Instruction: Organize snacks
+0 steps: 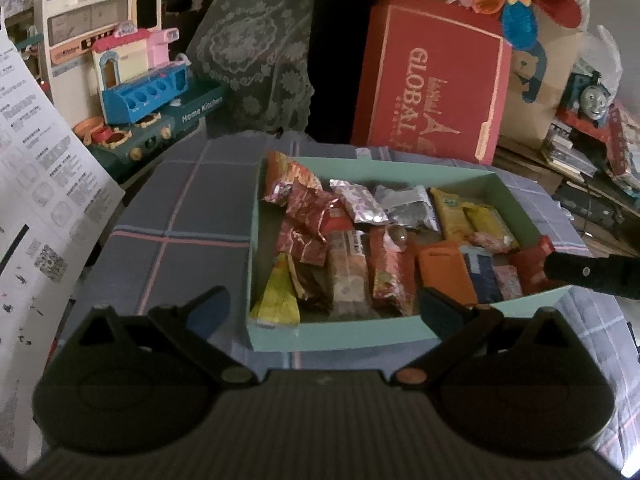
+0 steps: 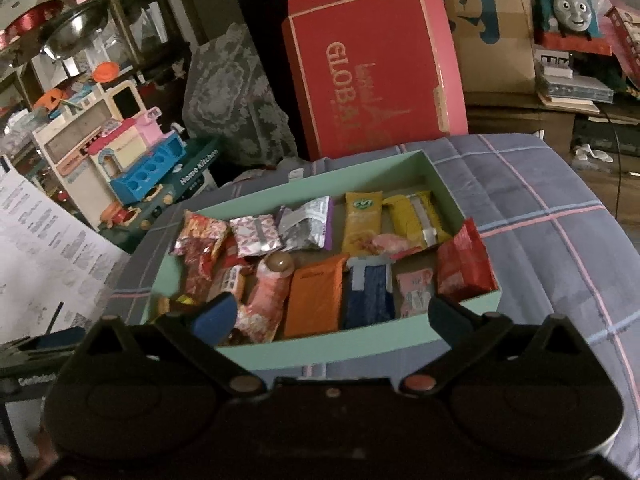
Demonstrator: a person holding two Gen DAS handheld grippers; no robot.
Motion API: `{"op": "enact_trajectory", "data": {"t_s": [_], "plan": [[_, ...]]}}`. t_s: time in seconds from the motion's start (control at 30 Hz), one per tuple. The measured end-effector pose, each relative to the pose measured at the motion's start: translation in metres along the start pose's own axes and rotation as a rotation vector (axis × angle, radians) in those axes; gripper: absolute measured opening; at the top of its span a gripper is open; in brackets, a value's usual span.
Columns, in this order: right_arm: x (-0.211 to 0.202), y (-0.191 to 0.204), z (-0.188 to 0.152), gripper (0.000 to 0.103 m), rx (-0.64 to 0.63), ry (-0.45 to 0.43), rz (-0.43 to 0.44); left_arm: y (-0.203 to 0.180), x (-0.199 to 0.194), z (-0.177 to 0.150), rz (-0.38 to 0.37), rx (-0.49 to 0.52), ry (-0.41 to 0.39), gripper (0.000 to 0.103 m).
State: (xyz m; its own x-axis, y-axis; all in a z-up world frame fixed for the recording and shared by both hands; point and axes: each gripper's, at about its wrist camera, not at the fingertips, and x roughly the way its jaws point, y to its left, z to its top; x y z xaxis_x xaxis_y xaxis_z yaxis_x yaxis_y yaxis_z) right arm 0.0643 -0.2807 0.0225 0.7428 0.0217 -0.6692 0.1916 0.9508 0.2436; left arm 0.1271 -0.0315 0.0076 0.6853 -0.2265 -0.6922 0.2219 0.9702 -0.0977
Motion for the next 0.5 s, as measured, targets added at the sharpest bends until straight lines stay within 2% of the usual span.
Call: {"op": "enact_trajectory", "data": {"t_s": [0.37, 0.5], "plan": [[-0.042, 0.001, -0.033, 0.103, -0.034, 0.045, 0.009, -0.004, -0.035, -0.029, -0.014, 0.016, 0.010, 0.103], [-0.052, 0.002, -0.046, 0.103, -0.069, 0.052, -0.018, -0.001, -0.042, -0.041, -0.014, 0.004, 0.026, 0.103]]}}
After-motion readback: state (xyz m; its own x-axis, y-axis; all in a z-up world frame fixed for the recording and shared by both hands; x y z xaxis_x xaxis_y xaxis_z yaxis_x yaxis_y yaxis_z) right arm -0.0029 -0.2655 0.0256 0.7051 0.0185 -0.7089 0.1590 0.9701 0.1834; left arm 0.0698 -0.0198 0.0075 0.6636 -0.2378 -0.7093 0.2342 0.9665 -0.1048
